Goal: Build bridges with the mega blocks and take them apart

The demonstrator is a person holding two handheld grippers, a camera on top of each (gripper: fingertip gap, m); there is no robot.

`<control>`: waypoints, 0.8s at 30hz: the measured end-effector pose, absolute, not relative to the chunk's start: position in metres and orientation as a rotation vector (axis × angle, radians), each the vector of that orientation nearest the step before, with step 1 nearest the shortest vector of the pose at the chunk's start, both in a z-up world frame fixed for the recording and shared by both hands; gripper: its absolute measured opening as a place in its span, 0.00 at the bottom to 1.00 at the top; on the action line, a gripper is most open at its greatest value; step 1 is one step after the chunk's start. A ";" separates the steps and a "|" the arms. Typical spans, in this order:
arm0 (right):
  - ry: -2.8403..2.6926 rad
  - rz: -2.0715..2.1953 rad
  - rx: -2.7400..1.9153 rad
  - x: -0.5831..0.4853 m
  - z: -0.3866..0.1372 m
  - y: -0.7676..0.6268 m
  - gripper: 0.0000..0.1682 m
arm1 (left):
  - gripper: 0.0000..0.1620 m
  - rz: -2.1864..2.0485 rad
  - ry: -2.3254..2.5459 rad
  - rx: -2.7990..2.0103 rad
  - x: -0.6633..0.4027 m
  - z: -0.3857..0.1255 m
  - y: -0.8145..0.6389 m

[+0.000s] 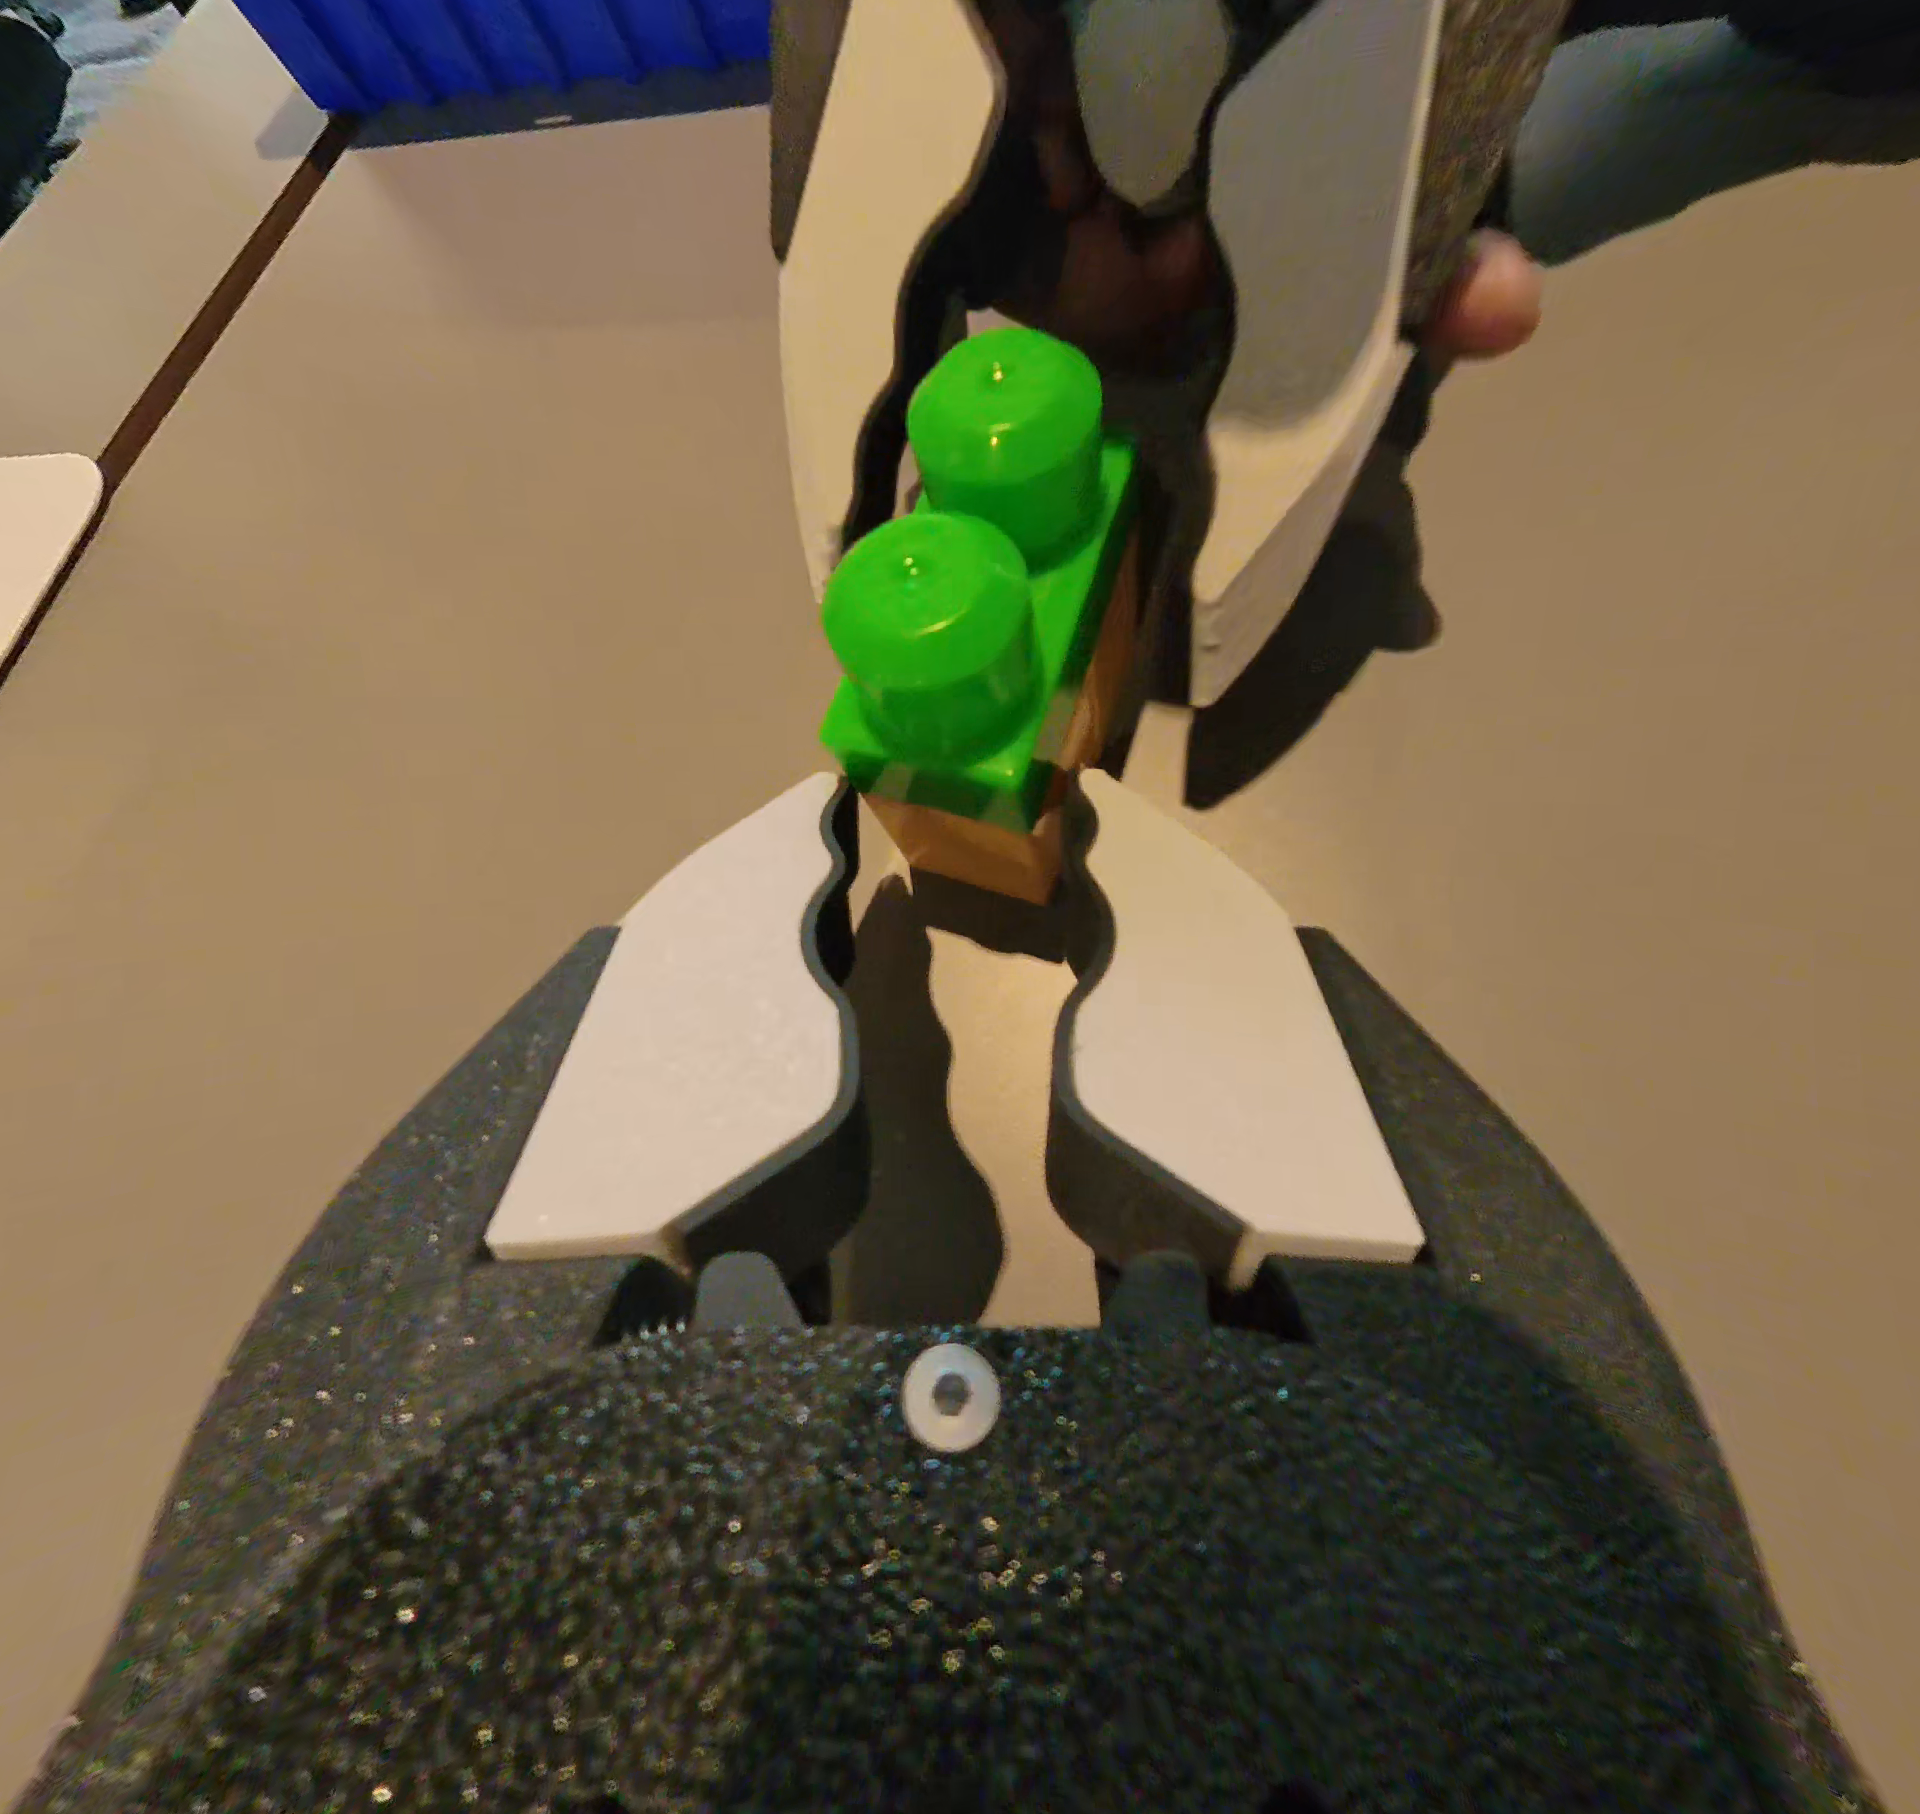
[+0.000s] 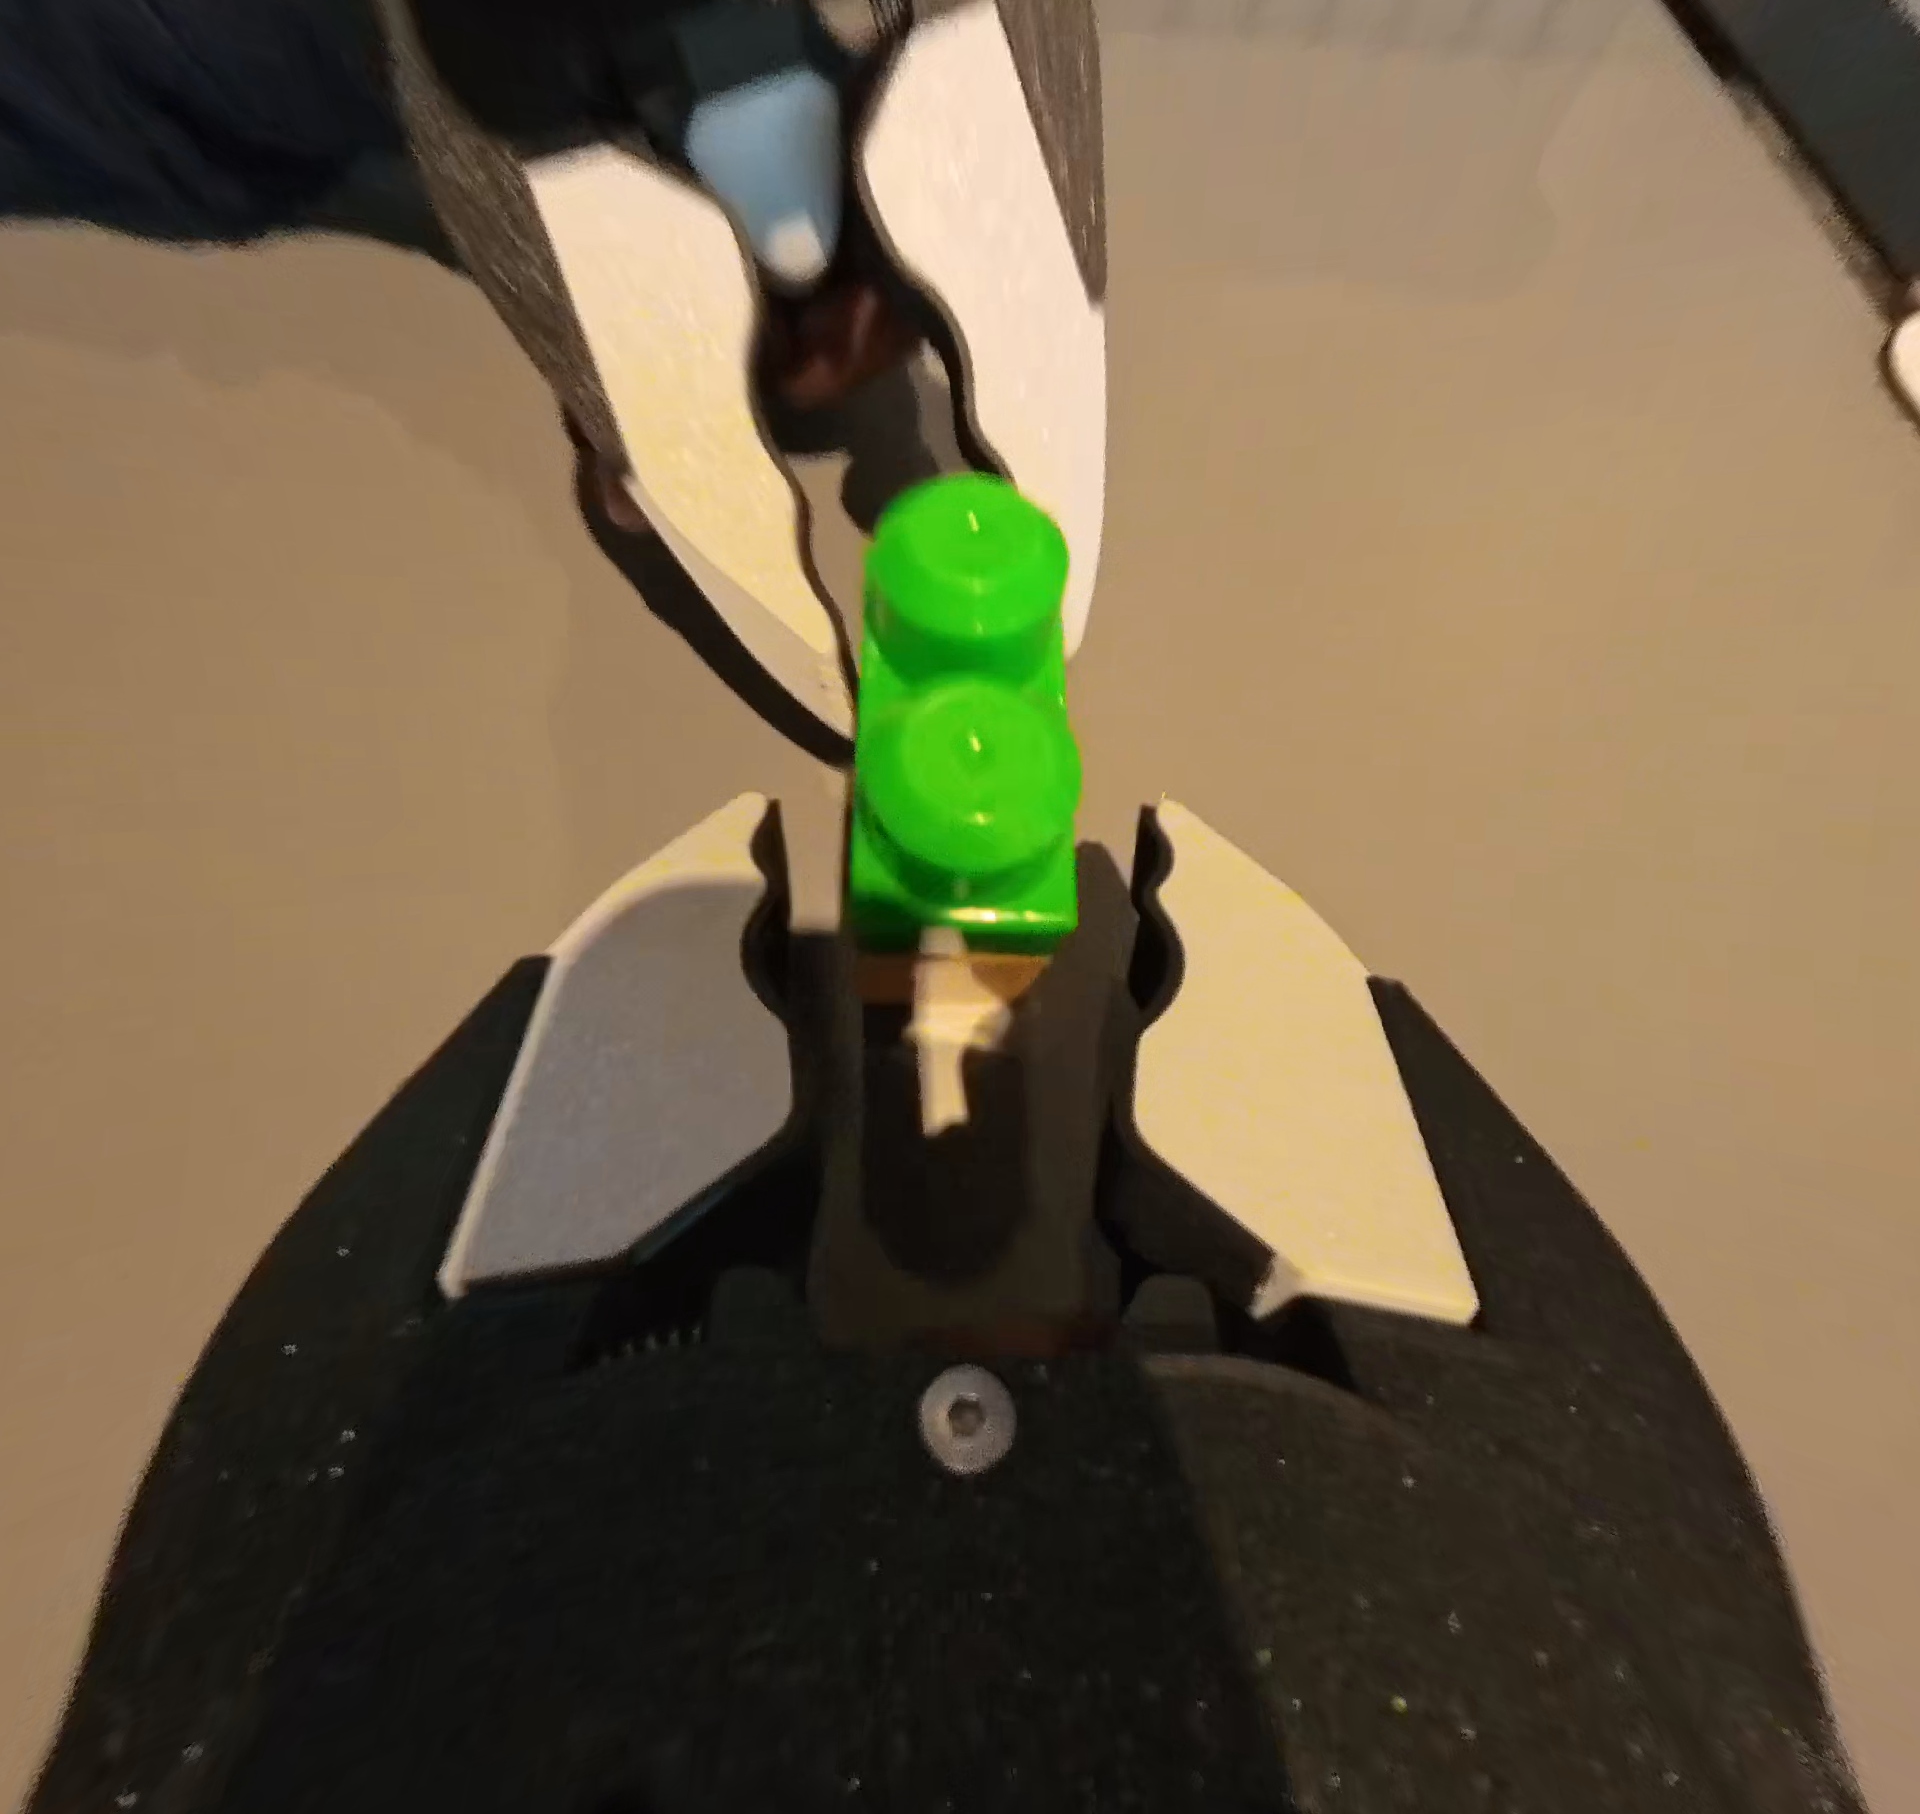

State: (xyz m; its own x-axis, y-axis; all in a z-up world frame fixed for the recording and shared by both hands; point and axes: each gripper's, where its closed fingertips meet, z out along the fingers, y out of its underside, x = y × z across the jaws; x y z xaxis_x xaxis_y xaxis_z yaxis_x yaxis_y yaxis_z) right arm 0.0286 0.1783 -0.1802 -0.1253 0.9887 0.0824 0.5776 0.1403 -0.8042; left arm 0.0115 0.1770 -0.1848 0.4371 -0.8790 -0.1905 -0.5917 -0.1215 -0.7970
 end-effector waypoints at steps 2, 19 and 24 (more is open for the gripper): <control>-1.744 0.881 -1.476 0.025 -0.167 0.173 0.38 | 0.23 -0.414 1.259 -1.818 0.012 -0.185 0.177; -1.518 1.219 -1.482 0.022 -0.136 0.177 0.21 | 0.37 -0.690 1.148 -1.829 0.015 -0.170 0.169; -1.429 1.320 -1.439 0.017 -0.120 0.173 0.20 | 0.38 -0.753 1.160 -1.835 0.026 -0.169 0.161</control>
